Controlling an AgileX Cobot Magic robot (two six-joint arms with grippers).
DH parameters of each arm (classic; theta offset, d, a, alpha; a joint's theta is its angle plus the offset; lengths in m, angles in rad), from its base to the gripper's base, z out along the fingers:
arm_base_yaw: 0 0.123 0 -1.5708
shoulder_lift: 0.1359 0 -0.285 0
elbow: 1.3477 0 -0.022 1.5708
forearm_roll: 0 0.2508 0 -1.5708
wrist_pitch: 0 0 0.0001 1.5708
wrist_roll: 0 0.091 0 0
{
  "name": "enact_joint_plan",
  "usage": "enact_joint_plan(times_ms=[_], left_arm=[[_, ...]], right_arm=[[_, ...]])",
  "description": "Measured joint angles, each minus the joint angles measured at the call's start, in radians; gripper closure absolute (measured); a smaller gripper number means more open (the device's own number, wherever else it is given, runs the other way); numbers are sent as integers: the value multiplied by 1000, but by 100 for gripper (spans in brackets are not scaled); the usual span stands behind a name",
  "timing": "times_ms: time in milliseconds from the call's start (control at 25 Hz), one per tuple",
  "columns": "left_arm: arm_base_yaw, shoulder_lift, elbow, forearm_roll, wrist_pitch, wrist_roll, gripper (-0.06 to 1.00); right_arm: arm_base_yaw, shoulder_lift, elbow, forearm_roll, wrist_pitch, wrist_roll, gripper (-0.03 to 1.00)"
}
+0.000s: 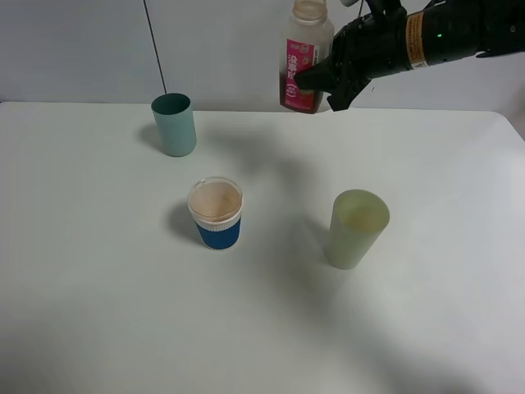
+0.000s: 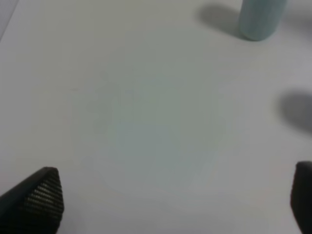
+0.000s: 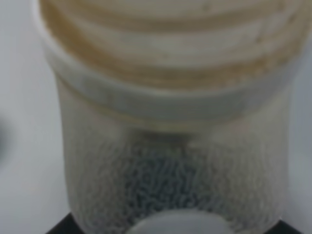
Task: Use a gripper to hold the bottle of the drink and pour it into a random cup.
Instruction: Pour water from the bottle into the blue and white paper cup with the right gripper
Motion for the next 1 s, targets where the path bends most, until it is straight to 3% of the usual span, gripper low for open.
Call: enact_joint_plan(times_ms=[760,1000], left_arm=[[0,0,0,0,0,0,2],[0,0,0,0,0,0,2]], right_arm=[[235,-5,1,-21,297,-52,61],[293,-8,39,-20,408,-144,61]])
